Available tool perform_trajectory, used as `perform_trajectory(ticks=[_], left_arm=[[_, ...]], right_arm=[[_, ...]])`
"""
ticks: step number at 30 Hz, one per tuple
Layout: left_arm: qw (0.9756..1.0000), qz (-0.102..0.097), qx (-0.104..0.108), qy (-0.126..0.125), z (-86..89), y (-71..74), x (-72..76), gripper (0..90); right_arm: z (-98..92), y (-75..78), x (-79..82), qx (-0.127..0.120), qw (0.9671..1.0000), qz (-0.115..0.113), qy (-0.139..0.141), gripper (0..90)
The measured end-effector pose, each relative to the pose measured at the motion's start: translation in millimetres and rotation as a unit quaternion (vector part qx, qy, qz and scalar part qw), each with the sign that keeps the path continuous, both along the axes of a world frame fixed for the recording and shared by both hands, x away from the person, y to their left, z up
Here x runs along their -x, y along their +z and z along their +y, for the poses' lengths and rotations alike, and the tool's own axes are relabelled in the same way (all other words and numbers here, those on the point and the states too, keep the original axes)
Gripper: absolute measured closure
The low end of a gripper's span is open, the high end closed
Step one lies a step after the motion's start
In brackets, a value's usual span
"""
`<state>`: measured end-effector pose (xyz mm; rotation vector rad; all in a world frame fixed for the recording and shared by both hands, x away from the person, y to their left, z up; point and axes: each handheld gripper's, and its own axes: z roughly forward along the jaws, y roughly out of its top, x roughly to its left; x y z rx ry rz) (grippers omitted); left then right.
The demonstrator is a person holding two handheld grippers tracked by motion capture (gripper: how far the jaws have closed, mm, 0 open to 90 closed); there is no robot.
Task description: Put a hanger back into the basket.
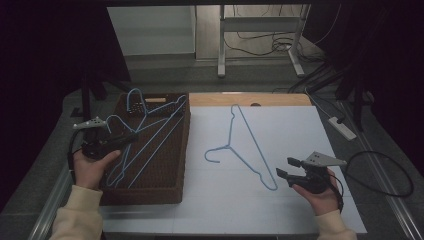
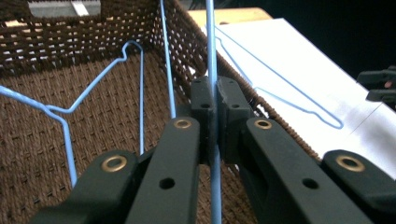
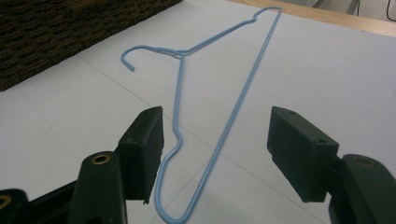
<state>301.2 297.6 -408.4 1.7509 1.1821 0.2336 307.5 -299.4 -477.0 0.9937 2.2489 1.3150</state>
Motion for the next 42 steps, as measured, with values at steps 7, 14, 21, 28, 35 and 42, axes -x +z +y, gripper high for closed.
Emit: perform_trajectory(ticks=[7,14,21,28,35,42], left_arm=[[0.9995,0.026,-0.020,-0.005,-2.6,-11.1,-8.5,86.4],[0.9980,0.049,-0.039,-0.001,-4.7,-21.9,-15.2,86.4],[0.9954,0.073,-0.060,0.013,-6.0,-31.9,-21.0,86.3],[0.9895,0.100,-0.097,0.038,-6.2,-36.4,-25.1,86.3],[0.9811,0.130,-0.134,0.051,-7.1,-42.8,-29.4,85.7],[0.9747,0.122,-0.169,0.080,-6.2,-45.6,-31.0,71.7]], right_arm=[[0.3,-0.6,-0.2,0.001,1.0000,0.001,0.000,37.2],[0.5,-0.7,-0.4,0.003,1.0000,0.002,0.000,37.2],[0.5,-0.7,-0.3,0.003,1.0000,0.001,0.001,37.1],[0.8,-0.8,-0.3,0.003,1.0000,0.001,0.001,37.1],[0.7,-0.9,-0.5,0.004,1.0000,0.001,0.002,37.0],[1.1,-1.4,-0.7,0.004,1.0000,0.003,0.002,36.9]])
